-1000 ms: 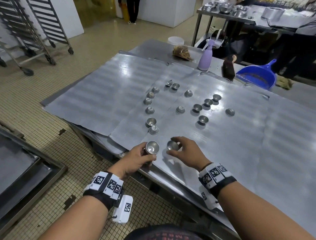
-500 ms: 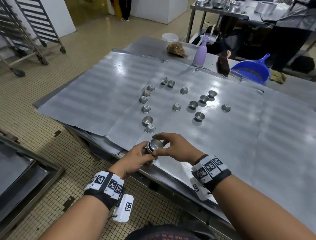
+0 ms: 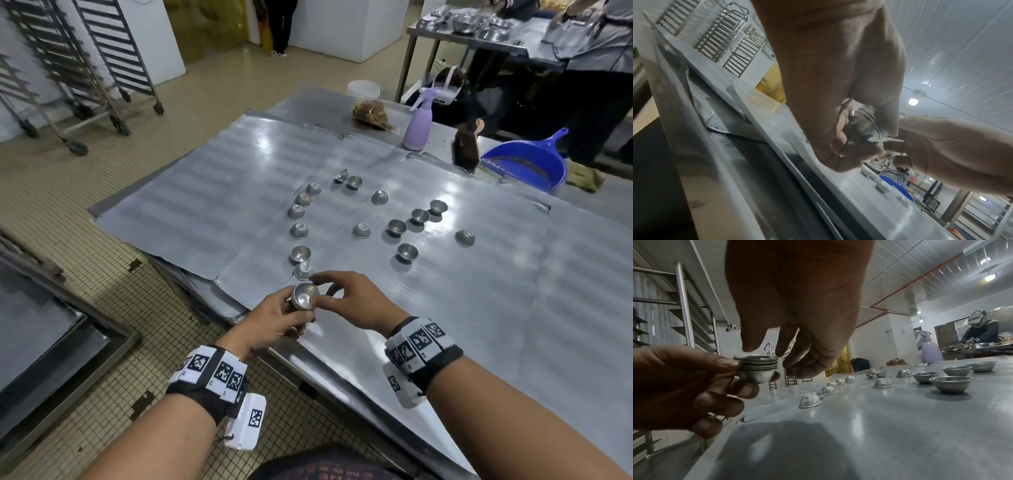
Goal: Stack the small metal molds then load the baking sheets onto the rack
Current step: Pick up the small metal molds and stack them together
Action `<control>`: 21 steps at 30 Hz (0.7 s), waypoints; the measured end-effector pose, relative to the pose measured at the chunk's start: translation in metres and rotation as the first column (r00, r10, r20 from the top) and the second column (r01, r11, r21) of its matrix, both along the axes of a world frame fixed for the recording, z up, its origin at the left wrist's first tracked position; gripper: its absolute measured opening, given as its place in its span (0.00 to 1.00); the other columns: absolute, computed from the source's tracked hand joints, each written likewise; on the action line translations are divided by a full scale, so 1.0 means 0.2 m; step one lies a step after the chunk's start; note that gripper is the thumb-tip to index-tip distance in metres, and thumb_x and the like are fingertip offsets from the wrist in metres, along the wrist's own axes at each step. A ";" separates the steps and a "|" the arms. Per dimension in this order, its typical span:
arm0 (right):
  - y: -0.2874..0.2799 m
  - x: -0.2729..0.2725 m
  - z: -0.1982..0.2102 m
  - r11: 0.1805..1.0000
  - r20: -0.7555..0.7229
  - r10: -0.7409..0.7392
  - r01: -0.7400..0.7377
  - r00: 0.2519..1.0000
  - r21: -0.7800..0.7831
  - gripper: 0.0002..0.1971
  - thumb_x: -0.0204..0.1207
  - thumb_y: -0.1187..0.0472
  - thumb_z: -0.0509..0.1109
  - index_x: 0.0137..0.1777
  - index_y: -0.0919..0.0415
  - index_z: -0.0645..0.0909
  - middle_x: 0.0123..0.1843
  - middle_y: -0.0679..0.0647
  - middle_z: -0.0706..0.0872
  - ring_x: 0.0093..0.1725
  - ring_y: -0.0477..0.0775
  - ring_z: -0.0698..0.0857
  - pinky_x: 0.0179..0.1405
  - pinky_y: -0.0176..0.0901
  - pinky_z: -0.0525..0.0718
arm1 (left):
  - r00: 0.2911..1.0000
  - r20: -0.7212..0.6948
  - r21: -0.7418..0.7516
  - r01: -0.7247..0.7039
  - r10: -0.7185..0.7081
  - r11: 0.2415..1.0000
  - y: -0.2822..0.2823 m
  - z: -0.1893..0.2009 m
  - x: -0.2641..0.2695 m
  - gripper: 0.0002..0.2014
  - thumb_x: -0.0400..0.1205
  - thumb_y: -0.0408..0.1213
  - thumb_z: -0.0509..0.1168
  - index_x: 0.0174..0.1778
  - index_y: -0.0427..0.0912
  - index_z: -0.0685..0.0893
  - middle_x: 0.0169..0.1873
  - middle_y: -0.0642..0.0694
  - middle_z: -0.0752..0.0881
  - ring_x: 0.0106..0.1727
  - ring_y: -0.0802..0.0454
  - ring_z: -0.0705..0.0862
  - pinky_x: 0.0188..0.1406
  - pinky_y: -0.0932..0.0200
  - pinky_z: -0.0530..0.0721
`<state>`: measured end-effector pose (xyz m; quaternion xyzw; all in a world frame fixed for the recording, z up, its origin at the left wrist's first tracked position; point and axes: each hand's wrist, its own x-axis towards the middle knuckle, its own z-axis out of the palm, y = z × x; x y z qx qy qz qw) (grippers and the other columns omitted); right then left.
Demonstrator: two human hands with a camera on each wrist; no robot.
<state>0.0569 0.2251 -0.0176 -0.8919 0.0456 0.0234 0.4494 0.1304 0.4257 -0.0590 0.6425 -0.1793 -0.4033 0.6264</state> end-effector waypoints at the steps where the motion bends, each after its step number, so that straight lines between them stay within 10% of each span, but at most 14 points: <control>1: -0.02 0.02 0.01 1.000 0.010 -0.016 0.016 1.000 0.003 0.20 0.78 0.47 0.77 0.69 0.48 0.84 0.63 0.39 0.88 0.52 0.41 0.87 0.55 0.35 0.82 | 1.000 0.003 0.005 -0.024 0.024 1.000 0.00 0.01 0.00 0.20 0.80 0.37 0.78 0.68 0.47 0.85 0.46 0.39 0.89 0.44 0.42 0.82 0.48 0.46 0.83; 12: -0.11 0.29 -0.18 0.970 -0.116 -0.094 0.065 0.989 -0.236 0.20 0.78 0.48 0.72 0.68 0.53 0.84 0.65 0.51 0.88 0.61 0.54 0.86 0.62 0.47 0.81 | 0.958 0.096 0.117 -0.281 0.271 0.952 0.13 0.03 0.08 0.18 0.81 0.32 0.76 0.67 0.43 0.84 0.43 0.44 0.94 0.43 0.57 0.90 0.44 0.61 0.86; 16: -0.05 0.39 -0.23 0.954 -0.148 -0.078 0.031 0.986 -0.297 0.27 0.77 0.46 0.72 0.75 0.52 0.78 0.67 0.57 0.84 0.65 0.59 0.83 0.61 0.49 0.80 | 0.961 0.098 0.140 -0.269 0.257 0.953 0.19 0.01 0.20 0.19 0.80 0.36 0.77 0.66 0.48 0.84 0.50 0.42 0.94 0.52 0.46 0.91 0.56 0.47 0.88; 21: 0.02 0.47 -0.28 0.926 -0.199 -0.142 0.059 0.970 -0.373 0.26 0.73 0.45 0.72 0.72 0.41 0.77 0.58 0.53 0.78 0.57 0.61 0.85 0.50 0.45 0.77 | 0.990 0.032 0.126 -0.137 0.134 0.982 0.23 -0.01 0.40 0.18 0.82 0.33 0.75 0.67 0.46 0.82 0.42 0.41 0.89 0.39 0.48 0.84 0.39 0.54 0.83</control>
